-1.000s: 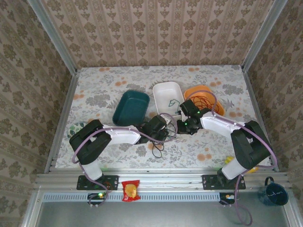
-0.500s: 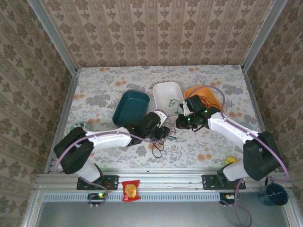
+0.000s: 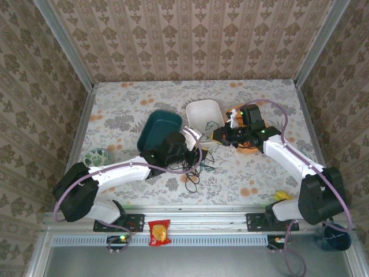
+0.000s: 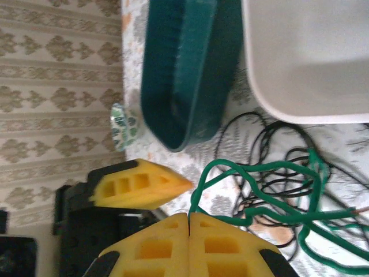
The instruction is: Untangle the cables
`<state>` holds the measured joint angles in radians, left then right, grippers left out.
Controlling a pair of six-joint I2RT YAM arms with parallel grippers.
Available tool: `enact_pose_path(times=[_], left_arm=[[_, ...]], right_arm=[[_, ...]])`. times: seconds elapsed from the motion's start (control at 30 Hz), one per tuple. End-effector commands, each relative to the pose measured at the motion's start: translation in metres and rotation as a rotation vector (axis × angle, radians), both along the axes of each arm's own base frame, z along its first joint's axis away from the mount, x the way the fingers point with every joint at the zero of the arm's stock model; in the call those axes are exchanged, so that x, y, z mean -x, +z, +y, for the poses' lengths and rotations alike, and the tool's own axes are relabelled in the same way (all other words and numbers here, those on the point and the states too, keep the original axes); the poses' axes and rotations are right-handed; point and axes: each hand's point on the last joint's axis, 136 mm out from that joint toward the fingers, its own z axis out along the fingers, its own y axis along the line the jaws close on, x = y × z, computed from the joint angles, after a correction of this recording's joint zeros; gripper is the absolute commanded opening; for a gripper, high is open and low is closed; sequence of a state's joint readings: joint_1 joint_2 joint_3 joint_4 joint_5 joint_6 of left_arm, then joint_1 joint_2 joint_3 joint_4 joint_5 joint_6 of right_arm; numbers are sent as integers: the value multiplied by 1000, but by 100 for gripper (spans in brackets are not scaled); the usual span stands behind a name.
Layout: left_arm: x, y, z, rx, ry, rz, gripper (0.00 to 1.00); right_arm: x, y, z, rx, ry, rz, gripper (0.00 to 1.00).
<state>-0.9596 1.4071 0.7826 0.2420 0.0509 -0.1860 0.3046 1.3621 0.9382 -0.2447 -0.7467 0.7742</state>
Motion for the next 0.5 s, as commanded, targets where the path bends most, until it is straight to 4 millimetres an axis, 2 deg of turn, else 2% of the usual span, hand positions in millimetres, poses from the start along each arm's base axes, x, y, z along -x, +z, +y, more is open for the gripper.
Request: enact_pose_path(times=[0.0, 0.1, 0.47], left_arm=[[-2, 12, -6, 30, -26, -47, 52], [-5, 16, -7, 28, -26, -72, 46], [-15, 20, -13, -9, -31, -138, 38]], right_arm=[[6, 21, 11, -119, 43, 42, 0], [8, 18, 12, -130, 49, 67, 0], [17, 21, 17, -176, 89, 97, 0]])
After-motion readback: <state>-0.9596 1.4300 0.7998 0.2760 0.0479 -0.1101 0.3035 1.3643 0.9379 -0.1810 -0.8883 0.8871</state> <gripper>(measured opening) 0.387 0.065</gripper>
